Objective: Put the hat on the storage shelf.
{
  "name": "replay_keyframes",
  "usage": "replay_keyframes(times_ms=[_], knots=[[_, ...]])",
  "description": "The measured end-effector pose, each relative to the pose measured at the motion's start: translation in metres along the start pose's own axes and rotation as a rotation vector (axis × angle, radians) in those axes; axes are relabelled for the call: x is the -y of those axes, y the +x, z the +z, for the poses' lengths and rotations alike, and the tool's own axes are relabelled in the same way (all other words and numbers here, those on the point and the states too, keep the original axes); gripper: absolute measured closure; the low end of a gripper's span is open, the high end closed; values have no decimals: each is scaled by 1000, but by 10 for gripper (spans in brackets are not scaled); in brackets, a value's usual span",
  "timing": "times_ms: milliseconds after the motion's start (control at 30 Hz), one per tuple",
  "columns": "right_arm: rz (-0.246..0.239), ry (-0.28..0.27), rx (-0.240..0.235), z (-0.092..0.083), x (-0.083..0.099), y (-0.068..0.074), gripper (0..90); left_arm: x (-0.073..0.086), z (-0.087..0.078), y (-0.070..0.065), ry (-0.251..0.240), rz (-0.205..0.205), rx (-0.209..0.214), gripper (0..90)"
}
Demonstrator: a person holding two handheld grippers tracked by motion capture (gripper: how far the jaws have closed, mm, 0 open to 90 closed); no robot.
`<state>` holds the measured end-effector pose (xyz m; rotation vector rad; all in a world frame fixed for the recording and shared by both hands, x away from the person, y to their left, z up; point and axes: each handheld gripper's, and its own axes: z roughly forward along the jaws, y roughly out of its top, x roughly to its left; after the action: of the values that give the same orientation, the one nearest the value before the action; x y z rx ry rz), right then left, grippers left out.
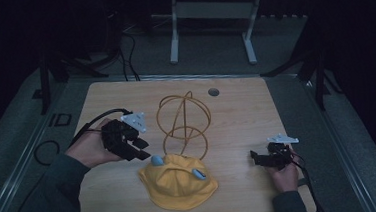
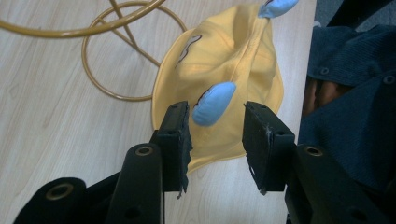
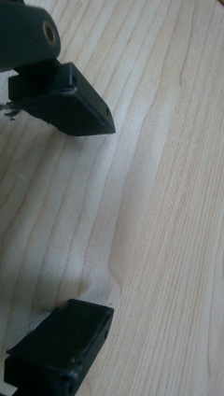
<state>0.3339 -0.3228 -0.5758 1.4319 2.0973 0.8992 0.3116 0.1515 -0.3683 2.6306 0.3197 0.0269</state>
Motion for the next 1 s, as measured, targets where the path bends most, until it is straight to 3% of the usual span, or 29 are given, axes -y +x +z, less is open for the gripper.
replay_keyframes(times_ms=[400, 1000], knots=[[-2, 4, -2, 0, 0, 0, 109, -22, 14, -2, 73, 50, 38, 639], [-6, 0, -6, 1, -1, 1, 109, -50, 34, -9, 128, 108, 67, 643]])
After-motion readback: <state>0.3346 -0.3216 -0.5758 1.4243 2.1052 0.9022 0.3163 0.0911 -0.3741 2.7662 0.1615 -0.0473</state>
